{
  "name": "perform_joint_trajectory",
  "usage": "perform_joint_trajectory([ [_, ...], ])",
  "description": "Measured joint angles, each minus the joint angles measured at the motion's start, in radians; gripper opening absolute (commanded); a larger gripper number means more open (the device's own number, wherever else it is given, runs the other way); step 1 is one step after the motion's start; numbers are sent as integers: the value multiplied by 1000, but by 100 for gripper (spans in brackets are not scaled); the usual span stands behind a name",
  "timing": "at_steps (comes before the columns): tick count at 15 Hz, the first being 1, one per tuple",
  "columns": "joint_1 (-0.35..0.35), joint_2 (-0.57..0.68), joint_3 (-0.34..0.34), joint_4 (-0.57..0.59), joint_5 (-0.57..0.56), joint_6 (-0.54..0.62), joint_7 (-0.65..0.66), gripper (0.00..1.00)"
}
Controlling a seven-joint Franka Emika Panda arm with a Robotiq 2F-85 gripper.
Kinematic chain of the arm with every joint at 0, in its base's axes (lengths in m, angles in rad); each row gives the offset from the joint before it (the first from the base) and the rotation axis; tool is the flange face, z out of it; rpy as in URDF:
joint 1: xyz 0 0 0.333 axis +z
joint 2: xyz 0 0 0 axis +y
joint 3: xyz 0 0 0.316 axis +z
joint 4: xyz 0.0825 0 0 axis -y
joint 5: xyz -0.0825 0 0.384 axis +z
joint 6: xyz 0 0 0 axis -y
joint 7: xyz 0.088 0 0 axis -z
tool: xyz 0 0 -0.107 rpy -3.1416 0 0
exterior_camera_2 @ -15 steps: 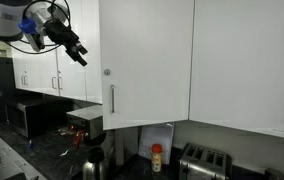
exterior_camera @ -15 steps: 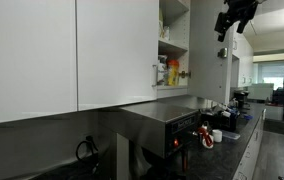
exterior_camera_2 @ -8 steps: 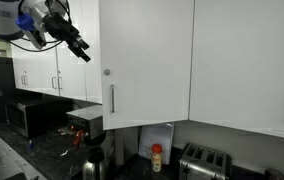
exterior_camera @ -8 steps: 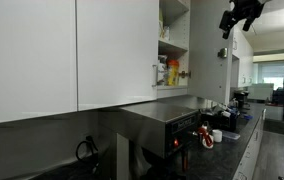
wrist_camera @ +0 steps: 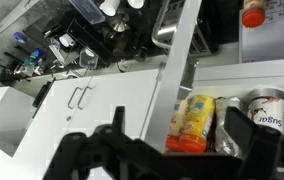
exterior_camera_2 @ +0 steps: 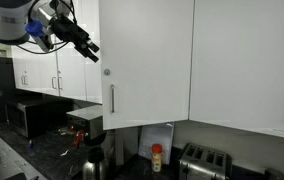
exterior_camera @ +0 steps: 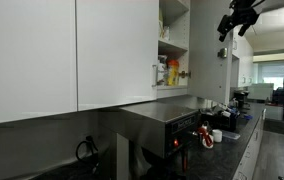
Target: Open the right cabinet door, take the container and put it in the cabinet, then close the cabinet door
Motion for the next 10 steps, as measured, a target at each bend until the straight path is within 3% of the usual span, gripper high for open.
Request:
perform_joint_trajectory([
  [4,-35,7,-16,-31,0,93,-33,100],
  [10,-25,45,-16,-59,19,234,-146,100],
])
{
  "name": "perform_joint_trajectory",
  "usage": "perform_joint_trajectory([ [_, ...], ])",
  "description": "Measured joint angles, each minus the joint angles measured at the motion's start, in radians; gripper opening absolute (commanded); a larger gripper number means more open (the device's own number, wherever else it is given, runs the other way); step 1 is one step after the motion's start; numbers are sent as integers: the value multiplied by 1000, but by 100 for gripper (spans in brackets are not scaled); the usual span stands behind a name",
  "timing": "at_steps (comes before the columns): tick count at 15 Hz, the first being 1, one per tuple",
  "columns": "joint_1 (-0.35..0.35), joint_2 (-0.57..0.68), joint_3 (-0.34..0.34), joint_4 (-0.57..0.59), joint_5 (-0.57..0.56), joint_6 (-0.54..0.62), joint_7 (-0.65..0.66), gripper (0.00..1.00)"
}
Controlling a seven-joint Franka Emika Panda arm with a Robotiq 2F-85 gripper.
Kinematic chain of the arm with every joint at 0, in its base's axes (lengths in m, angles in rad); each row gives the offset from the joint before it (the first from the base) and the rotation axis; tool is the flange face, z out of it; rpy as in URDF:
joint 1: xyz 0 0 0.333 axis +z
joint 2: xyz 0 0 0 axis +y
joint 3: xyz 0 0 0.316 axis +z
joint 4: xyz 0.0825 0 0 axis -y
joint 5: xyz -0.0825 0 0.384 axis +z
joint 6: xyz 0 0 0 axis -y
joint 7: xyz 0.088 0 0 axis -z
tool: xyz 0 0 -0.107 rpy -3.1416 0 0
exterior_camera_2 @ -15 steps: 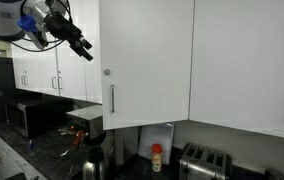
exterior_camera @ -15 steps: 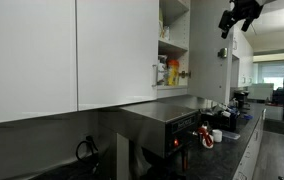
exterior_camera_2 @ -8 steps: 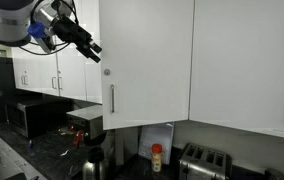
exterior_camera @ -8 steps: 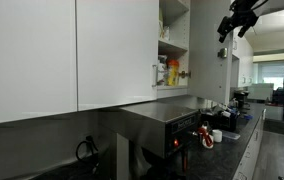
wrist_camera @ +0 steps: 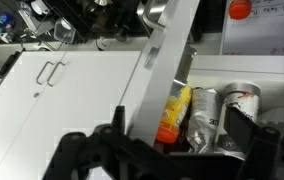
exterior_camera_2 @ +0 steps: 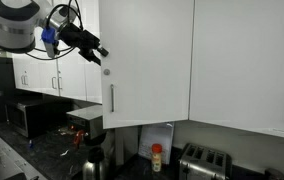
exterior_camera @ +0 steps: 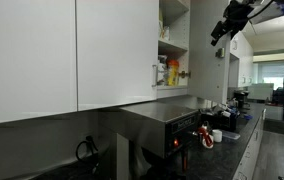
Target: Open the right cabinet door, take the container and put it in the cabinet, then close the cabinet door
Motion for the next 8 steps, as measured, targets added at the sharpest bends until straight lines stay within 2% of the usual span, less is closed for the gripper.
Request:
perform_joint_trajectory([
  [8,49,138,-6,14,81,160,-174,100],
])
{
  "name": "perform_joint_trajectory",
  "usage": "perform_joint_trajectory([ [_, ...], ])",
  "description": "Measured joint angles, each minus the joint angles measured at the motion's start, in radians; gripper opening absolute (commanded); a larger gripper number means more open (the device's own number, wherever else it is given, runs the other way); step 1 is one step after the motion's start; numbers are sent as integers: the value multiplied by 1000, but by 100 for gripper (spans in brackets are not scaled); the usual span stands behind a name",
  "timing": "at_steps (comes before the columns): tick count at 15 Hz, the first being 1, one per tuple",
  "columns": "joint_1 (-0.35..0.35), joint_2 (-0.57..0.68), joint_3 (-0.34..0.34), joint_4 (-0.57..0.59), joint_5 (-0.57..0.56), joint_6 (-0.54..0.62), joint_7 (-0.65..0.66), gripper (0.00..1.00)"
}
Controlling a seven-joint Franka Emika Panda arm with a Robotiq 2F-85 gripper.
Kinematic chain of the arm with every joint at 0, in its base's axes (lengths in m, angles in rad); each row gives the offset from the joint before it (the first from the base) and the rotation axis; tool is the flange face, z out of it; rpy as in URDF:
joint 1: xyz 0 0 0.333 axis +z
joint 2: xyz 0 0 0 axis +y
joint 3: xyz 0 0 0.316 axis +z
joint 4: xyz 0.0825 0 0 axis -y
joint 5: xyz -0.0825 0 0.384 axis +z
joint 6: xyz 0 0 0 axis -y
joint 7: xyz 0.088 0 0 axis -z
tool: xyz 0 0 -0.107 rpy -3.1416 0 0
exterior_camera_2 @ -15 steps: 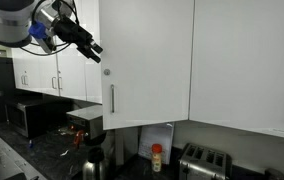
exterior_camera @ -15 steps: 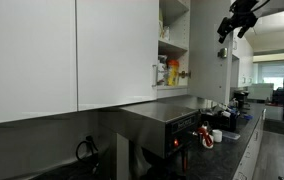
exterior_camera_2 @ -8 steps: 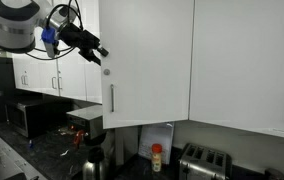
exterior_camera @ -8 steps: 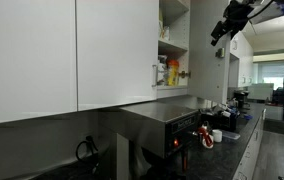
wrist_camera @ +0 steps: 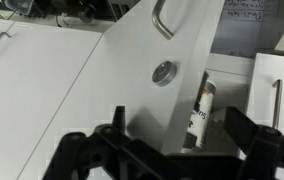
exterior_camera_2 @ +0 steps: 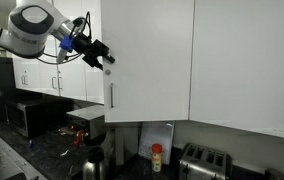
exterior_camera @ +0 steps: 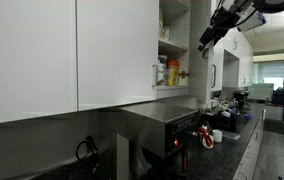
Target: Open the right cabinet door, take the container and put it in the cabinet, then close the cabinet door
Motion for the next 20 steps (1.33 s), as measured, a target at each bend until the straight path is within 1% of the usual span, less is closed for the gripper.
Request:
perform_joint_trajectory([
  [4,34,126,-18,65,44,35,-83,100],
  [8,84,288,-37,183,81,52,-149,100],
  [12,126,377,-52,269,127,43,-135,100],
  [15,165,444,-78,330,158,43,-217,100],
  [20,229,531,-131,414,245,43,-372,100],
])
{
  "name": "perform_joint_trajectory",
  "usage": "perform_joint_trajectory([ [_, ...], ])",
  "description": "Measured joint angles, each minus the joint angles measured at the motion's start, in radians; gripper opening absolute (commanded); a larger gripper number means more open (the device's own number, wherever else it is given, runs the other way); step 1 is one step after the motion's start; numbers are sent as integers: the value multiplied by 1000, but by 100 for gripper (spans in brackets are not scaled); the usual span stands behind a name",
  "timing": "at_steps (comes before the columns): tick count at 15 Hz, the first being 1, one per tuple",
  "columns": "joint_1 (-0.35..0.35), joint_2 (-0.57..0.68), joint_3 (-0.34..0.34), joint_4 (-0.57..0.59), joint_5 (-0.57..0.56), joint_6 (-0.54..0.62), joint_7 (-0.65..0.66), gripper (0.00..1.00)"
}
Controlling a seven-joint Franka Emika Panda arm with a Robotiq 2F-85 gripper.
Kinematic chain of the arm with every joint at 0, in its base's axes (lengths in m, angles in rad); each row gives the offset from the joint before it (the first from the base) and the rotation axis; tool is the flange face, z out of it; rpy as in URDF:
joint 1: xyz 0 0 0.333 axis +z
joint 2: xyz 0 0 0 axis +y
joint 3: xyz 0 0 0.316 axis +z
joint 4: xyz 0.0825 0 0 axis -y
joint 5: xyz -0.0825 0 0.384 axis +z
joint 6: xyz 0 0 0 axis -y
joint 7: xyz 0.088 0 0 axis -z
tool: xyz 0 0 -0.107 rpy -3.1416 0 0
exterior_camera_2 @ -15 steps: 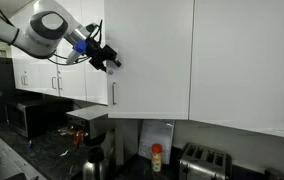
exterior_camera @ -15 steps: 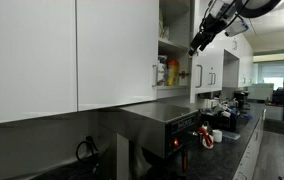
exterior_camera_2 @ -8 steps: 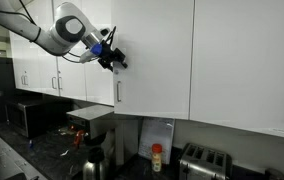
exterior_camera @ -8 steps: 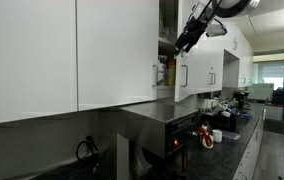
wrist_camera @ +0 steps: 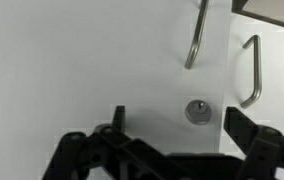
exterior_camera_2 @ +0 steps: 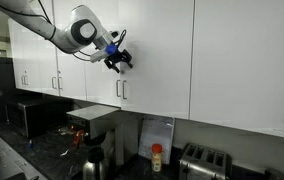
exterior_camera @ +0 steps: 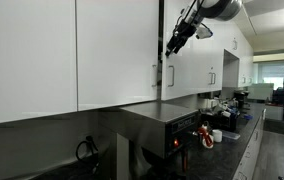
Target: Open the right cabinet door, take the container and put it in the cabinet, then close the cabinet door
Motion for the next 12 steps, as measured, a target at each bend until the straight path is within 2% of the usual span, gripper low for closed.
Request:
perform_joint_trajectory([
  [6,38,76,-19,88,68,-1,-125,100],
  [12,41,87,-21,114,92,-33,-165,100],
])
